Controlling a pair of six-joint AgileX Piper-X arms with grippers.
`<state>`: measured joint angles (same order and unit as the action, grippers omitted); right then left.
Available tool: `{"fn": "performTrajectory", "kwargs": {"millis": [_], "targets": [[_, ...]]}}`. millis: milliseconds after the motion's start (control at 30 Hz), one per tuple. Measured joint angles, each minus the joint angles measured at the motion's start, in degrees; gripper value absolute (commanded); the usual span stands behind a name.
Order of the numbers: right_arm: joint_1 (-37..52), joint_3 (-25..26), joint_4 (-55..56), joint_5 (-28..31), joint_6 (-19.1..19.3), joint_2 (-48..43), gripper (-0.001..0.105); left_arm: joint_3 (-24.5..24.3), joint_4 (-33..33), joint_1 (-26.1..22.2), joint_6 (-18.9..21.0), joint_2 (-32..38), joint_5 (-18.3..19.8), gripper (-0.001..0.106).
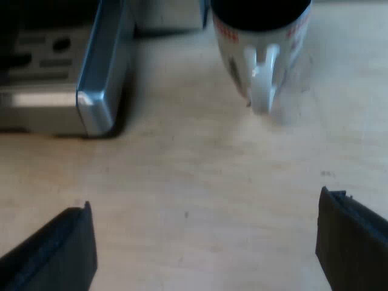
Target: Place mug into machine
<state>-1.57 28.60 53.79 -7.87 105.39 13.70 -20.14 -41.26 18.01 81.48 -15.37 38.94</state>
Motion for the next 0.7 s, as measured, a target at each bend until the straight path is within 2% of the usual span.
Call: {"fn": "performTrajectory", "kwargs": {"millis": [367, 467, 700], "targets": [[0.0, -8.7, -15.2, 0.6, 0.0, 6.0, 0.075, 0.2, 1.2, 0.0, 0.0, 0.0, 0.0, 0.083], [0.0, -13.9, -25.4, 1.9, 0.0, 10.1, 0.075, 0.2, 1.2, 0.0, 0.0, 0.0, 0.0, 0.083], [0.0, -17.3, -42.1, 3.2, 0.0, 16.2, 0.075, 0.2, 1.2, 0.0, 0.0, 0.0, 0.0, 0.083]]}}
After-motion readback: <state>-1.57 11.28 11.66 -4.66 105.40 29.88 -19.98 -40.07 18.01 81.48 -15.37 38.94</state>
